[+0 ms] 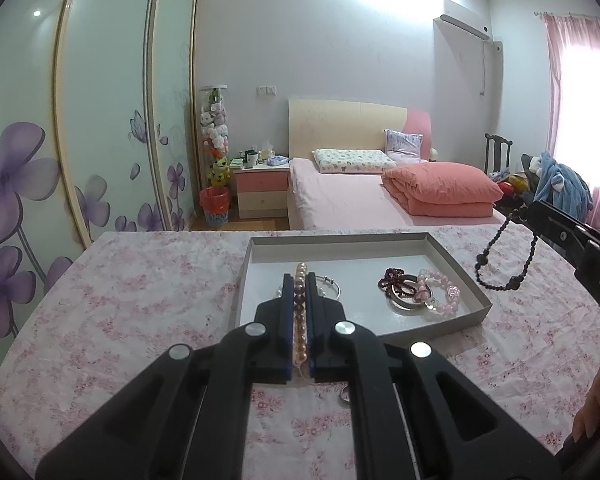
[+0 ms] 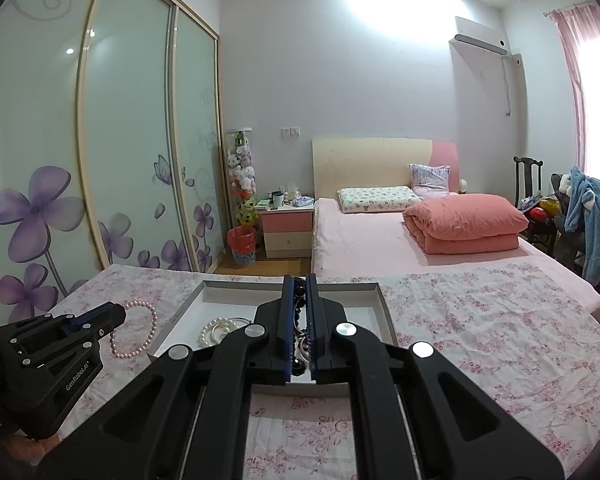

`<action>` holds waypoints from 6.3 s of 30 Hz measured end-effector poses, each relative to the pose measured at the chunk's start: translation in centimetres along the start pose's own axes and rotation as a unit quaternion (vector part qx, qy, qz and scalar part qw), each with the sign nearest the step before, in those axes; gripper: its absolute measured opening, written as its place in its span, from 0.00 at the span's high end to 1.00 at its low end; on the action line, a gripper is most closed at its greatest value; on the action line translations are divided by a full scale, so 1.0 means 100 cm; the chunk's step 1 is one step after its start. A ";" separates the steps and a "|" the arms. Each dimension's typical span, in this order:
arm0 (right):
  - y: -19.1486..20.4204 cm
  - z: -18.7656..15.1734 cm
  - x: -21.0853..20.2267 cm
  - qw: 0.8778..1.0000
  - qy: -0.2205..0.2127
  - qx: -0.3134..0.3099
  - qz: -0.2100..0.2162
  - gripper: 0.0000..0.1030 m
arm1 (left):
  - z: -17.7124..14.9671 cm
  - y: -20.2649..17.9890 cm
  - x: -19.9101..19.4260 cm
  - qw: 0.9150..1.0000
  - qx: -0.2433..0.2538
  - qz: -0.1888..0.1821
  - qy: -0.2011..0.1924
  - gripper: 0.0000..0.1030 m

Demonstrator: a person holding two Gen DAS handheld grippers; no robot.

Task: Organize jewelry
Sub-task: 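Lift the black bead and pink pearl bracelets and carry both over the tray, then open both grippers to release the two bracelets in the tray, then grasp the silver ring with the left gripper while the right gripper grasps the loose pearl, then carry the silver ring and the pearl over the tray with both grippers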

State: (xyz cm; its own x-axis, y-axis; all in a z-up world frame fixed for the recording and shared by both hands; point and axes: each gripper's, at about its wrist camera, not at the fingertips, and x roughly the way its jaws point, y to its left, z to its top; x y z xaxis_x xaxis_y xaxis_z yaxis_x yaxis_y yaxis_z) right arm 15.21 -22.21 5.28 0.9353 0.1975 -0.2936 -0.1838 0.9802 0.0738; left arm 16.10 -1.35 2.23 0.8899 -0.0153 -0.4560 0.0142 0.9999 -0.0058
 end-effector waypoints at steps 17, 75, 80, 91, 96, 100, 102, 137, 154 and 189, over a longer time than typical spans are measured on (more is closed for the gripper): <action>-0.010 -0.003 0.032 1.000 0.013 0.014 0.006 0.94 | 0.006 0.004 0.041 0.999 -0.014 -0.028 0.027 0.94; -0.036 -0.075 0.086 0.973 0.217 0.051 0.055 0.72 | -0.080 -0.036 0.102 0.973 0.066 -0.064 0.214 0.79; -0.018 -0.080 0.088 0.969 0.234 0.026 0.079 0.72 | -0.078 -0.003 0.105 0.975 0.048 -0.033 0.212 0.79; 0.048 -0.102 0.113 0.947 0.286 -0.054 0.136 0.72 | -0.072 0.049 0.109 0.977 0.002 -0.013 0.211 0.78; 0.061 -0.104 0.123 0.945 0.294 -0.067 0.130 0.72 | -0.072 0.046 0.110 0.977 -0.001 -0.016 0.211 0.79; 0.065 -0.108 0.131 0.945 0.295 -0.087 0.113 0.86 | -0.072 0.046 0.110 0.977 -0.001 -0.016 0.211 0.79; 0.063 -0.108 0.129 0.945 0.296 -0.087 0.110 0.86 | -0.072 0.046 0.110 0.977 -0.001 -0.016 0.211 0.79; -0.032 -0.107 0.105 0.957 0.290 -0.025 -0.014 0.86 | -0.073 0.039 0.111 0.977 0.014 -0.003 0.211 0.78; -0.040 -0.100 0.077 0.970 0.242 0.022 -0.007 0.87 | -0.076 0.038 0.090 0.981 -0.021 -0.023 0.190 0.79; -0.004 -0.021 0.107 0.998 0.060 0.006 -0.005 0.87 | 0.004 0.003 0.117 0.998 -0.028 -0.047 0.042 0.79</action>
State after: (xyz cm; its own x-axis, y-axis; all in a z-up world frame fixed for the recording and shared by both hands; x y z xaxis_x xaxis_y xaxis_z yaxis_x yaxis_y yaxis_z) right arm 24.63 -20.44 0.09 0.8935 0.1892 -0.4071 -0.1708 0.9819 0.0816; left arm 26.67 -1.25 -2.76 0.8439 -0.1109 -0.5249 0.0681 0.9926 -0.1003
